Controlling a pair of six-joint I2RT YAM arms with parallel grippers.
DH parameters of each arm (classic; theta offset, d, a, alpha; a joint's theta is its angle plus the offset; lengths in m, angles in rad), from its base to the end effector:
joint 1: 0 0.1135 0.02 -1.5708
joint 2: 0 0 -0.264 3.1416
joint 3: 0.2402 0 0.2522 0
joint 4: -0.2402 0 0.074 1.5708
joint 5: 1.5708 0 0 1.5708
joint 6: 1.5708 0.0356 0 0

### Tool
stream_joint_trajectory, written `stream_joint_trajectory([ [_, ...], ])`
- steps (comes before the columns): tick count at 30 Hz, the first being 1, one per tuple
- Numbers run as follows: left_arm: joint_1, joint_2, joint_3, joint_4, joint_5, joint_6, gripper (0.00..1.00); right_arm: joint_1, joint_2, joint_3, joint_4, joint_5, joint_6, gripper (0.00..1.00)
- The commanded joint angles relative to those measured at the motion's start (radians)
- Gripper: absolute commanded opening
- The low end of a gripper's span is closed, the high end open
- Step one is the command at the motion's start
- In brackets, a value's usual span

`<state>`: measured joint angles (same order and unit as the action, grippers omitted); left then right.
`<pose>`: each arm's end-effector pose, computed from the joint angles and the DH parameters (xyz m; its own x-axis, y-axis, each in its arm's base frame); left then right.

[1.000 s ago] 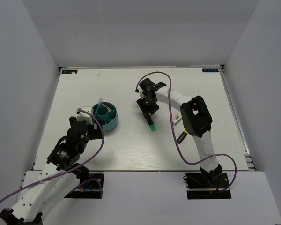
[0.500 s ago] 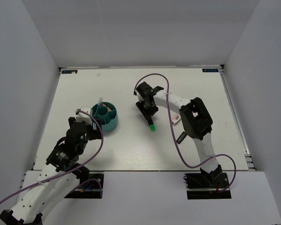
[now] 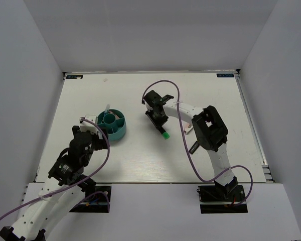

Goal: Sort the stationery into containers
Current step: Pick up the pen from the center of the board, then place the pen in the storage box.

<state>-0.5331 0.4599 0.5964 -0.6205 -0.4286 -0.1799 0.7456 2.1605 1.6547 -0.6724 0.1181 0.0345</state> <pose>0.1041 -0.0442 0.2740 -0.4203 0.0591 -0.9055 0.0714 0.9969 0.0319 0.3349 0.3036 0.1657 -0.7005 -0.6002 -0.3861 -0.6168 0.7813 -0.0956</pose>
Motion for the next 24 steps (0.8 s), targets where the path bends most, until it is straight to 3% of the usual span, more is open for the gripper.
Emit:
stream_joint_trajectory([
  [1,0.002,-0.01,-0.007,0.008,-0.022,0.01,0.99,0.024,0.042,-0.032,-0.062,0.018,-0.014,0.06],
  [11,0.002,-0.007,-0.012,0.01,-0.032,0.014,0.99,0.038,-0.146,0.008,0.004,-0.156,-0.125,0.03],
  [18,0.002,-0.001,-0.018,0.018,-0.032,0.019,0.99,0.09,-0.169,0.229,-0.05,-0.256,-0.194,0.0],
  [24,0.001,-0.013,-0.026,0.021,-0.073,0.023,0.99,0.106,-0.234,0.206,0.161,-0.395,-0.191,0.0],
])
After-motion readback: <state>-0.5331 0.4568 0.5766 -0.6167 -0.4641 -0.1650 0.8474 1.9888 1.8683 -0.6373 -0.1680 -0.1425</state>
